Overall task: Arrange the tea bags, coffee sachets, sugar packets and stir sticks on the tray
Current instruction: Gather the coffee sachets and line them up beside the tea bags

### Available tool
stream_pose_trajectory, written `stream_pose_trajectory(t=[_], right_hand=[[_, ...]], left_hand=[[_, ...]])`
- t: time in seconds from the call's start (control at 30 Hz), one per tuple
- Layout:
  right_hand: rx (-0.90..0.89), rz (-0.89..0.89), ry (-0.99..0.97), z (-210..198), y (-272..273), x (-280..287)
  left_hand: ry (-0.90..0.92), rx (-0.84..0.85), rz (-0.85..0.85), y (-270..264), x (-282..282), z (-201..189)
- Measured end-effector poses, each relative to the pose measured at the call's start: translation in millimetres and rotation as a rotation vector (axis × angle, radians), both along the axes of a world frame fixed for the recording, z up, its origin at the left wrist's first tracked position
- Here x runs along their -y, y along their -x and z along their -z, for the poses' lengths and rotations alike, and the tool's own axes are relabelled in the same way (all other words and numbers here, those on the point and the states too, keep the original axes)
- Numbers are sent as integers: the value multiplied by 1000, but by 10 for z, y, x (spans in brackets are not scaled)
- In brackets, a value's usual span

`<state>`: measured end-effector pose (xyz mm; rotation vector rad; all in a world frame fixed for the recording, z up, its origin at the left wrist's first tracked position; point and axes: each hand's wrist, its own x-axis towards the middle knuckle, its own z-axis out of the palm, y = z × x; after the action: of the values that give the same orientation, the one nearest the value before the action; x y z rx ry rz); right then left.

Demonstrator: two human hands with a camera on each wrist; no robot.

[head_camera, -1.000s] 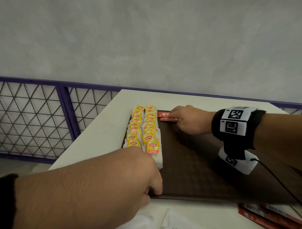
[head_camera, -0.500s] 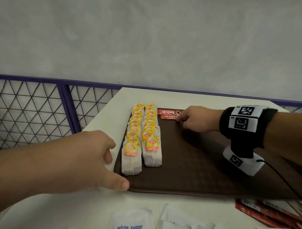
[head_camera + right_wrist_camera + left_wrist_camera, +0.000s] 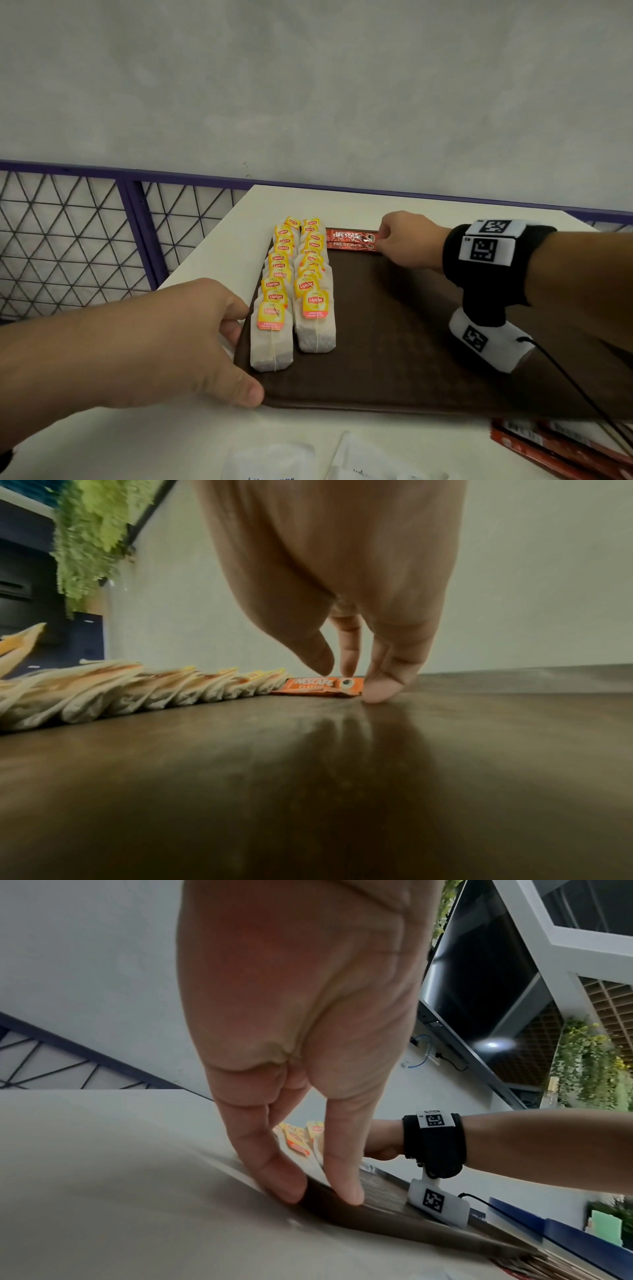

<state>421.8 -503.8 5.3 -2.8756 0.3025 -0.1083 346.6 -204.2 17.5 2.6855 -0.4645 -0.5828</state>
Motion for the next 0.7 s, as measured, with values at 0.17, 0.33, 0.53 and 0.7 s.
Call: stream_pose_trajectory(t=[0.17,0.33,0.53,0.7], right_hand=[[-64,-85,4,10,14,19],[-61,-77,2,15,6,-4],[-71,-7,-23,-10,-35,-36],[-47,-30,12,-26,-118,-61]], left_hand=[[-93,13,26,-24,27,-21],[-154,85,94,43,32,-90],[-103,78,119,98,10,-157],[-77,58,62,139,21,-196]])
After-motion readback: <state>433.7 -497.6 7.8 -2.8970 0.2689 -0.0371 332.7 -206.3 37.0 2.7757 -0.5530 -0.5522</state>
